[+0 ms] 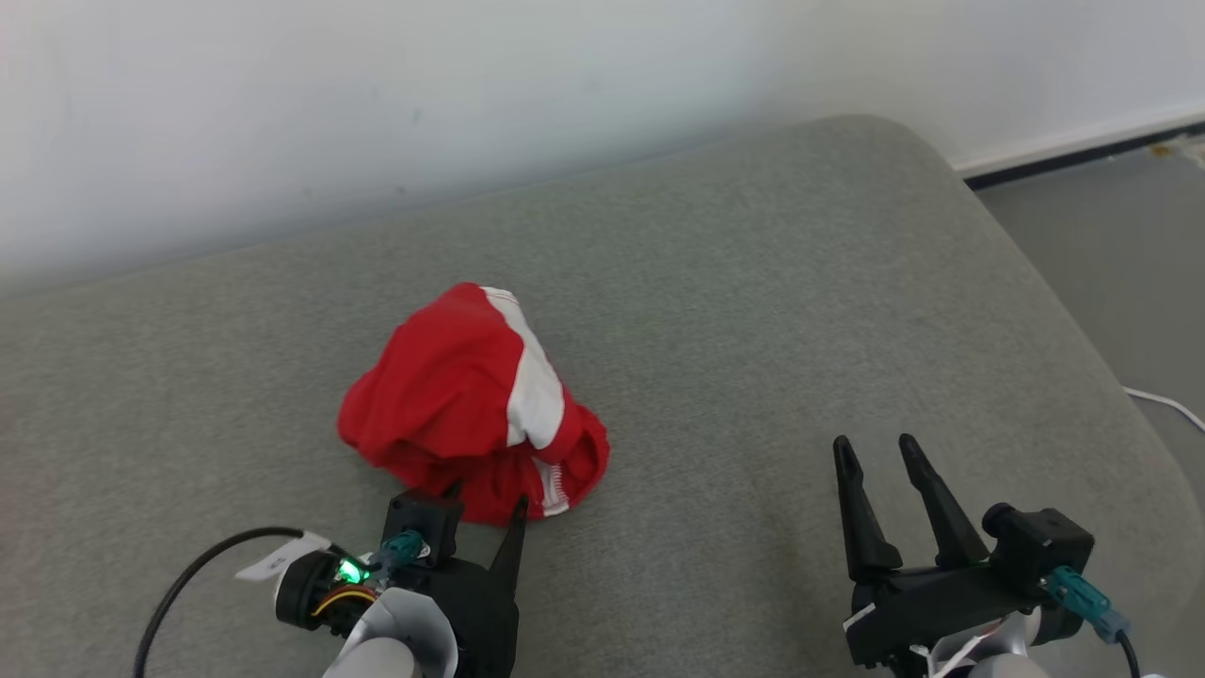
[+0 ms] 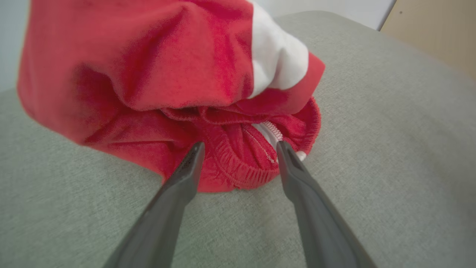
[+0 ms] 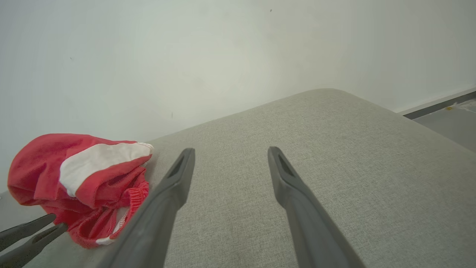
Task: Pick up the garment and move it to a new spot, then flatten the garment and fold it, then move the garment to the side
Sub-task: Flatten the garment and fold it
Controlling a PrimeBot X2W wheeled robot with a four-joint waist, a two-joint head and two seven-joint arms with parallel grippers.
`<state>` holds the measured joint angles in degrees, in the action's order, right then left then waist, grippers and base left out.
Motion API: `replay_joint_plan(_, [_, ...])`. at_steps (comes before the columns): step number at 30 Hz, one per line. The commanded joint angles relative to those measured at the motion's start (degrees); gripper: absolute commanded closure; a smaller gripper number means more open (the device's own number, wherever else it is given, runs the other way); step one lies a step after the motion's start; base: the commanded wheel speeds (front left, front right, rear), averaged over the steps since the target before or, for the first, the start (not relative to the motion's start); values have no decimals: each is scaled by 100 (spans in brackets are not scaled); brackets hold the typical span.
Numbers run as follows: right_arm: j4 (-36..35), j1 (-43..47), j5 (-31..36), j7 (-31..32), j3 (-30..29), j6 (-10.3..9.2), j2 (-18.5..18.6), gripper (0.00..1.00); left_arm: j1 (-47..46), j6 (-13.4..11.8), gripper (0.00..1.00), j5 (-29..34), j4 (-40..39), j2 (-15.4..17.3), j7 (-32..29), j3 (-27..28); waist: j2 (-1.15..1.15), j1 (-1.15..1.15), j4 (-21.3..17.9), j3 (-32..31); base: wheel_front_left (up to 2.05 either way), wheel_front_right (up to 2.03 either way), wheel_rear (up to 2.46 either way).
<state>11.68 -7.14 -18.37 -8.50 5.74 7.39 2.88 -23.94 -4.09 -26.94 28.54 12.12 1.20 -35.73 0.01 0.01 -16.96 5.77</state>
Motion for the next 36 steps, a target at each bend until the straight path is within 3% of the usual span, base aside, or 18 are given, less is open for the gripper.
replay_joint_plan(1, [28, -46, -46, -45, 46, 20, 0, 0, -95, 5, 0, 43, 133, -37, 25, -14, -1, -1, -320, 214, 0, 0, 0])
replay_joint_plan(8, [261, -118, -98, -170, 112, 20, 2, 0, -456, 44, 0, 112, 1334, -211, 162, -115, -1, -1, -435, 193, 0, 0, 0])
replay_joint_plan(9, [276, -128, -93, -185, 106, 20, 3, 0, -523, 40, 66, 150, 1477, -227, 207, -139, -1, -1, -433, 187, 0, 0, 0])
replay_joint_plan(10, [286, -141, -87, -197, 95, 20, 2, 0, -569, 59, 100, 146, 1574, -258, 266, -148, -1, -1, -424, 177, 0, 0, 0])
replay_joint_plan(17, [303, -53, -44, -215, 31, 20, 2, 0, -793, 88, 100, 50, 1898, -387, 826, -20, -1, -1, -100, 49, 0, 0, 0])
replay_joint_plan(24, [288, 126, -19, -182, -74, 20, 2, 0, -381, 158, 100, -320, 1052, -397, 1190, 301, -1, -1, 545, -177, 0, 0, 0])
replay_joint_plan(31, [192, 241, -17, -125, -142, 20, 2, 0, 618, -211, 100, -658, -437, -13, 949, 540, -1, -1, 1216, -202, 0, 0, 0])
replay_joint_plan(36, [138, 247, 4, -89, -128, 20, 3, 0, 1259, -495, 100, -878, -1141, 179, 805, 742, -1, -1, 1427, -185, 0, 0, 0])
